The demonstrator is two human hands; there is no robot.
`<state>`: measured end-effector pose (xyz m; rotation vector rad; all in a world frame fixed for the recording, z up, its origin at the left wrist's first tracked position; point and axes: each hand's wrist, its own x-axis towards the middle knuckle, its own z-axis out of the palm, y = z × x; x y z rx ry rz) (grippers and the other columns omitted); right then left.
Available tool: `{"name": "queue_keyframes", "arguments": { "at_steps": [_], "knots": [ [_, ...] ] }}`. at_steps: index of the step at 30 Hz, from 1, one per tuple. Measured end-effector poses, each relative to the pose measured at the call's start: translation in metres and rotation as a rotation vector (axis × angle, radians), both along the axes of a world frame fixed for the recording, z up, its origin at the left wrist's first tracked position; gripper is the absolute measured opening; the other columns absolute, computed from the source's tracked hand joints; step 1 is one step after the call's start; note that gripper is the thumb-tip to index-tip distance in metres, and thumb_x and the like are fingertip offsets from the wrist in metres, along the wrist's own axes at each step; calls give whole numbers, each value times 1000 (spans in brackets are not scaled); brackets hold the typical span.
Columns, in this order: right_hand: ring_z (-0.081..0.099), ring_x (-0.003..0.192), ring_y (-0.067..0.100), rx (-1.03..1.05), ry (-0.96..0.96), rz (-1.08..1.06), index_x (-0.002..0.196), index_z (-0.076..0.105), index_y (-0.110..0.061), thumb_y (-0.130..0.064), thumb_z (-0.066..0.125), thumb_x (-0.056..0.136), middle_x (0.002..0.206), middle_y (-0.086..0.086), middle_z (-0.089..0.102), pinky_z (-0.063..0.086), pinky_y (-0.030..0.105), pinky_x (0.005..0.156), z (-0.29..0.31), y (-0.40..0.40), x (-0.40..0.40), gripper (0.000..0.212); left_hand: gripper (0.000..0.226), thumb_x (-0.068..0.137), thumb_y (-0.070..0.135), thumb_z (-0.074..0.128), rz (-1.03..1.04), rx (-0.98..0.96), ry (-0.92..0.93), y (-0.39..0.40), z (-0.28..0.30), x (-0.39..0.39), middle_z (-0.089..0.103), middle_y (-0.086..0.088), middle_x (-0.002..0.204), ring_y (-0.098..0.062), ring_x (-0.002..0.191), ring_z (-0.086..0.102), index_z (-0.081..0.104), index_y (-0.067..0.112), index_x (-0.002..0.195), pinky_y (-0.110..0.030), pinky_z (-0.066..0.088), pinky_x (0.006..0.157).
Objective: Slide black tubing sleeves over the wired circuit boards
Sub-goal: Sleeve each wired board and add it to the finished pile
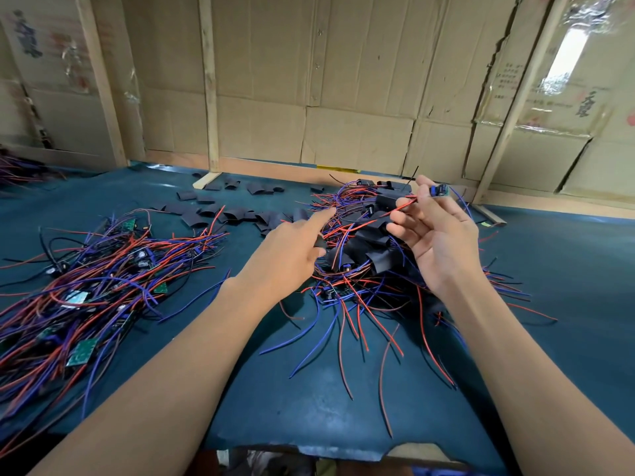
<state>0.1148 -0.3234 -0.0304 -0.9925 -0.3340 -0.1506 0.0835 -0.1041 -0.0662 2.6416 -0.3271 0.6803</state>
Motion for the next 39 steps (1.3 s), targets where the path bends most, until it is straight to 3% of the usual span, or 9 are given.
{"name": "queue_keyframes", "arguments": {
  "at_steps": [4, 8, 12, 17, 21, 24, 28, 36, 39],
  "knots": [
    [68, 63, 23, 1, -25, -20, 116, 69, -13, -18, 65, 98, 82, 12, 70, 60, 32, 62, 2, 2, -2, 20, 78, 96, 16, 64, -154, -281, -23, -3, 3, -6, 65, 7, 129, -18, 116, 61, 21, 53, 148, -35, 45, 103],
    [67, 61, 24, 5, -48, -34, 111, 69, -12, -17, 65, 98, 81, 13, 70, 60, 33, 60, 5, 2, -4, 15, 77, 95, 15, 66, -195, -356, -52, -3, 0, -4, 65, 5, 128, -9, 118, 60, 24, 52, 148, -30, 43, 110],
    [65, 58, 24, -18, -67, -61, 109, 69, -13, -14, 64, 98, 78, 13, 69, 60, 34, 59, 5, 4, -4, 12, 78, 92, 10, 68, -258, -400, -52, -2, -1, -2, 62, 21, 116, 15, 108, 56, 31, 47, 150, -11, 39, 105],
    [64, 57, 25, -46, -82, -92, 108, 71, -14, -13, 65, 98, 76, 13, 68, 59, 35, 59, 4, 5, -3, 12, 80, 95, 15, 67, -286, -360, -36, -5, 1, -4, 65, 13, 127, -1, 119, 58, 25, 62, 144, -33, 43, 112],
    [61, 54, 22, -55, -81, -110, 120, 68, -10, -13, 65, 98, 75, 11, 66, 59, 35, 58, 3, 2, -1, 22, 78, 95, 12, 66, -294, -379, -32, -5, 1, -6, 63, 19, 127, -1, 118, 58, 26, 58, 144, -32, 43, 112],
    [59, 52, 20, -64, -73, -111, 118, 69, -11, -13, 65, 98, 73, 10, 65, 58, 34, 56, 3, 2, -1, 20, 79, 95, 10, 65, -294, -365, -25, -6, 1, -8, 61, 27, 124, 3, 120, 55, 25, 57, 144, -28, 42, 111],
    [57, 51, 20, -87, -76, -128, 115, 70, -13, -12, 65, 98, 72, 10, 64, 58, 33, 55, 4, 4, -3, 17, 79, 94, 8, 63, -283, -295, -13, -5, 2, -9, 59, 30, 127, -4, 120, 56, 26, 52, 148, -35, 43, 110],
    [58, 47, 18, -136, -81, -215, 100, 72, -17, -10, 63, 99, 66, 9, 62, 59, 35, 53, 6, 5, -6, 12, 81, 93, 4, 65, -278, -267, -16, -6, 1, -7, 59, 30, 127, -6, 113, 58, 29, 48, 151, -39, 47, 102],
    [58, 46, 18, -136, -73, -225, 78, 72, -19, -9, 63, 99, 64, 9, 62, 57, 34, 51, 7, 6, -8, 24, 82, 93, 5, 65, -260, -271, -16, -4, 0, -6, 57, 33, 127, -2, 111, 55, 28, 51, 149, -38, 48, 99]
  ]
}}
